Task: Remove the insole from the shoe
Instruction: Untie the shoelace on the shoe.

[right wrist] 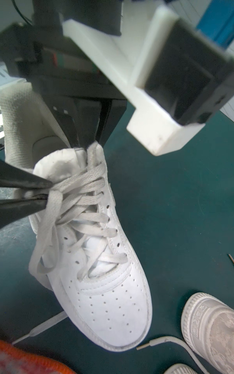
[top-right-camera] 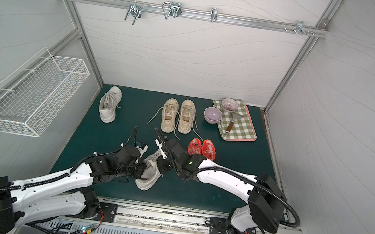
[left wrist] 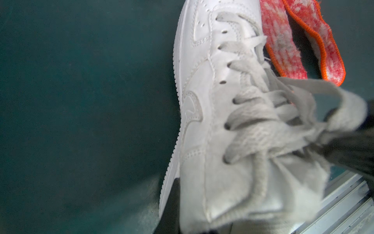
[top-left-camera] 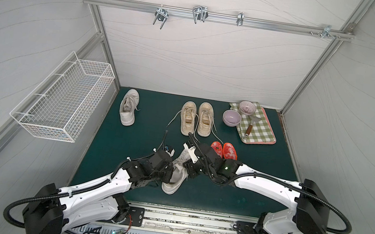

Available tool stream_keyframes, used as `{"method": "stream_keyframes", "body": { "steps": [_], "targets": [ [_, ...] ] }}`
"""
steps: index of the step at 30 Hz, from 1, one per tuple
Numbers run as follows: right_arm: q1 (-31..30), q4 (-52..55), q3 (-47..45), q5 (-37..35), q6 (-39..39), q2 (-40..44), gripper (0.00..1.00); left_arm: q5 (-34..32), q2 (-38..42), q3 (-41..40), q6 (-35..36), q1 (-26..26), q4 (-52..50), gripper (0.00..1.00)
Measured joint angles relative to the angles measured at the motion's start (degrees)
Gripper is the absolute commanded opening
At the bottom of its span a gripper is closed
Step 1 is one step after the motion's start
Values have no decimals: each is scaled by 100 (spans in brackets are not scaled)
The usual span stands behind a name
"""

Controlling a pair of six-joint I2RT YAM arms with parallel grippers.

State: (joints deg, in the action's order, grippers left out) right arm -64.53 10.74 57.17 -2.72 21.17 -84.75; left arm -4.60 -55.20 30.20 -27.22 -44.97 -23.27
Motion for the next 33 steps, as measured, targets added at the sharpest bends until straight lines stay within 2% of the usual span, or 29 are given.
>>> {"method": "stream_keyframes", "body": {
  "steps": [5,11,15,26,33],
  "targets": [
    [-52,37,-2,-118,-9,2,7,-149,15,0,-17,0,-42,0],
    [-61,42,-96,-223,-4,37,18,-260,39,-2,-44,-4,-46,0],
    [-61,31,-214,-201,4,37,19,-275,48,-4,-44,-4,-46,0],
    [-70,20,-273,-170,7,42,1,-345,74,-11,-50,-4,-48,0],
    [-70,68,-387,-546,4,295,0,-520,79,-11,-116,-11,-50,0]
  ]
}}
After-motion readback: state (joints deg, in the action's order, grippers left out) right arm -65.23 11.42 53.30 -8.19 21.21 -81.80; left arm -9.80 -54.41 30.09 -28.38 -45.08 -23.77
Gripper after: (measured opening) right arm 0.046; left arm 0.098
